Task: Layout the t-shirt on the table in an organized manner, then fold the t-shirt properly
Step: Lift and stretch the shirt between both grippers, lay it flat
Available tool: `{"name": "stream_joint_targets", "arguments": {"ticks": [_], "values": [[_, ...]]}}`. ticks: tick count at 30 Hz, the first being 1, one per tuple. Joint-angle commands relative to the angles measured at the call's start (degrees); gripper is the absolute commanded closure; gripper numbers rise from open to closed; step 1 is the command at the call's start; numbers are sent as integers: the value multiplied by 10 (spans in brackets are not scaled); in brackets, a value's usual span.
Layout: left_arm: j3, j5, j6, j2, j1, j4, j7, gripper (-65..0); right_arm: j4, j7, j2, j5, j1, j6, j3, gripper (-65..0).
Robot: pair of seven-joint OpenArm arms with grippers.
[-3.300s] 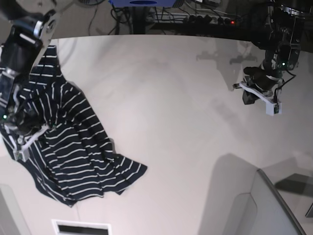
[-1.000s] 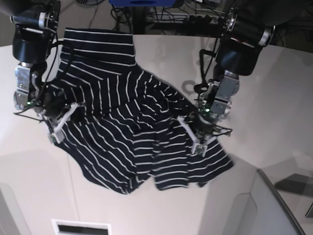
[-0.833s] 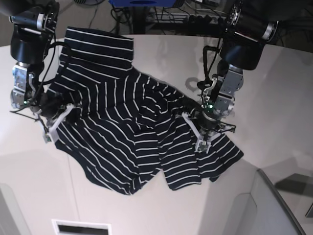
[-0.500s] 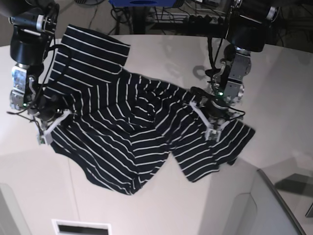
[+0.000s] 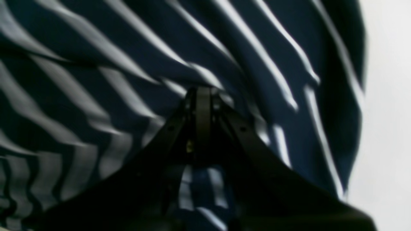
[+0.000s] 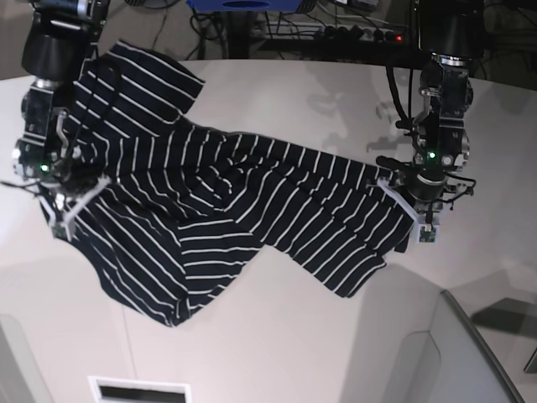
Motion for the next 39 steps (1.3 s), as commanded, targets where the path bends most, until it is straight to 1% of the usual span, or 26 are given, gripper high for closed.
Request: {"name": "stream_joint_targets", "arguments": {"ticks": [1, 3, 6, 9, 11, 14, 17, 20, 21, 23, 26, 28, 32, 36, 37, 39], "values": [[0, 1, 3, -6, -13, 8, -9, 0, 23, 10, 8, 2, 21, -2, -17, -6], [2, 1, 3, 2, -33, -11, -10, 0, 35, 8, 9, 3, 30, -2, -62, -6], [2, 1, 3, 15, -62, -58, -13, 0, 29, 11, 10, 3, 48, -2, -111, -6], [3, 1, 3, 33, -91, -117, -14, 0, -31, 20, 10, 3, 90, -2, -138, -6], [3, 9, 3, 38, -100, -154, -26, 0, -103, 54, 11, 3, 124, -2, -141, -6], [3, 69, 3, 41, -96, -183, -45, 0, -213, 115, 14, 1, 167, -2, -140, -6], [-5, 131, 3, 47, -72, -190, -55, 0, -300, 165, 37, 2, 195, -6, -139, -6], [-6, 160, 3, 45, -50, -192, -75, 0, -363, 201, 52, 2, 215, -10, -133, -6], [-6, 165, 3, 44, -45, -194, -79, 0, -376, 207, 56, 2, 219, -22, -121, -6], [-6, 163, 3, 33, -32, -194, -83, 0, -393, 216, 62, 1, 220, -60, -99, -6], [-9, 163, 3, 31, -24, -193, -83, 0, -398, 223, 72, 1, 220, -94, -84, -6], [-32, 164, 3, 31, -19, -189, -83, 0, -399, 223, 74, 2, 219, -109, -83, -6], [-74, 168, 3, 31, -19, -188, -83, 0, -399, 224, 73, 3, 217, -174, -82, -6], [-102, 169, 3, 31, -19, -186, -83, 0, -394, 249, 70, 4, 210, -219, -81, -6], [-105, 169, 3, 31, -20, -186, -83, 0, -394, 259, 69, 4, 209, -225, -81, -6], [-107, 169, 3, 31, -21, -176, -83, 0, -394, 274, 57, 4, 209, -227, -81, -6]]}}
